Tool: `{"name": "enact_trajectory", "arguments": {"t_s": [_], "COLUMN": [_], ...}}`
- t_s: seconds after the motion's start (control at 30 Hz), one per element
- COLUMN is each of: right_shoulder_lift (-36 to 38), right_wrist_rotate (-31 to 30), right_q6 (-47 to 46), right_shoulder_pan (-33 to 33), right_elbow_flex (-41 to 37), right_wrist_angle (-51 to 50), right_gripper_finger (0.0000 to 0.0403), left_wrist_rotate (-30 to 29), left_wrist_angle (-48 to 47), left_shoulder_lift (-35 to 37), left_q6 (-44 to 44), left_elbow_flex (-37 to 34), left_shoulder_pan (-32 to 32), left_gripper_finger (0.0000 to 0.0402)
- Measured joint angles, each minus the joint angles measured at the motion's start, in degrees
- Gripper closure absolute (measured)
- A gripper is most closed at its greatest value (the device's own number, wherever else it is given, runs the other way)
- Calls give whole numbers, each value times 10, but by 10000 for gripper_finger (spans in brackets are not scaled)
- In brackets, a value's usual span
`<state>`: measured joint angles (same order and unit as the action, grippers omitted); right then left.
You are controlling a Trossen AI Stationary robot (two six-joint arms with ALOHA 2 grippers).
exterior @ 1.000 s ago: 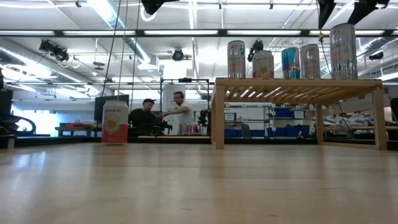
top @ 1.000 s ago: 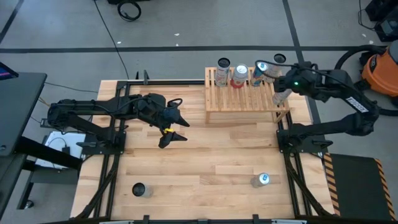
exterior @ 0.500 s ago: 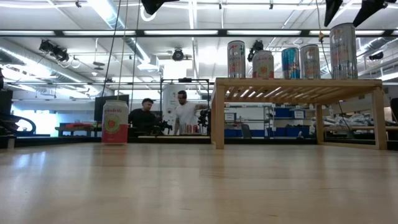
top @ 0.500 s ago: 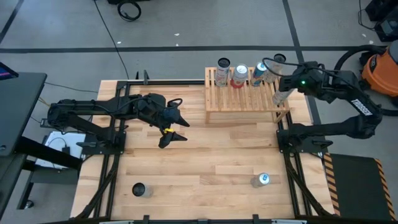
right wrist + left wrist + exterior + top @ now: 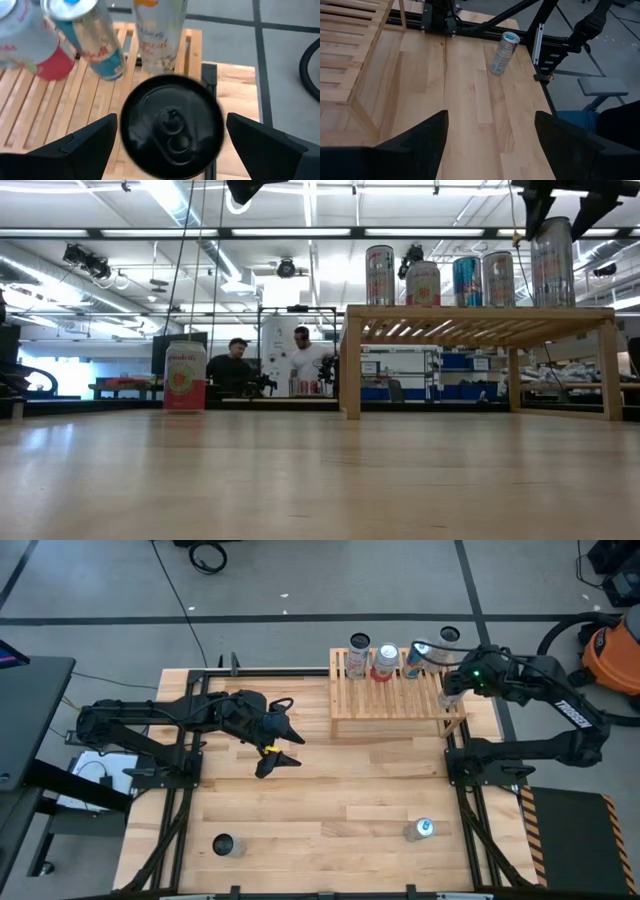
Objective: Place canned beverage on shelf
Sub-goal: Put the top white-yellow soda can on the shelf aligned with the other white-yellow soda can
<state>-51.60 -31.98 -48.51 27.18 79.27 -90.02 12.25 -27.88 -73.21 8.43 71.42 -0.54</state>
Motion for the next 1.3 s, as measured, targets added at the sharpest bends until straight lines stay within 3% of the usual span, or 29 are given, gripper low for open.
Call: {"name": "enact_trajectory", "arguments": {"t_s": [0.33, 0.73, 1.3], "right_shoulder_lift": [-9, -8, 10], "right_wrist_rotate": [3, 14, 4], "right_q6": [32, 76, 235], "right_shoulder_pan": [0, 0, 33], "right_elbow_flex": [-2, -2, -2], "right_wrist_angle": [0, 3, 45], "right_gripper_finger": [27, 137, 135], "left_wrist_rotate": [0, 0, 0], "left_wrist_angle": [0, 0, 1], "left_shoulder_lift": [0, 0, 0], "left_q6": [0, 0, 15], "left_elbow_flex": [0, 0, 0], "left_shoulder_pan": [0, 0, 0], "left_gripper_finger": [102, 102, 102]}}
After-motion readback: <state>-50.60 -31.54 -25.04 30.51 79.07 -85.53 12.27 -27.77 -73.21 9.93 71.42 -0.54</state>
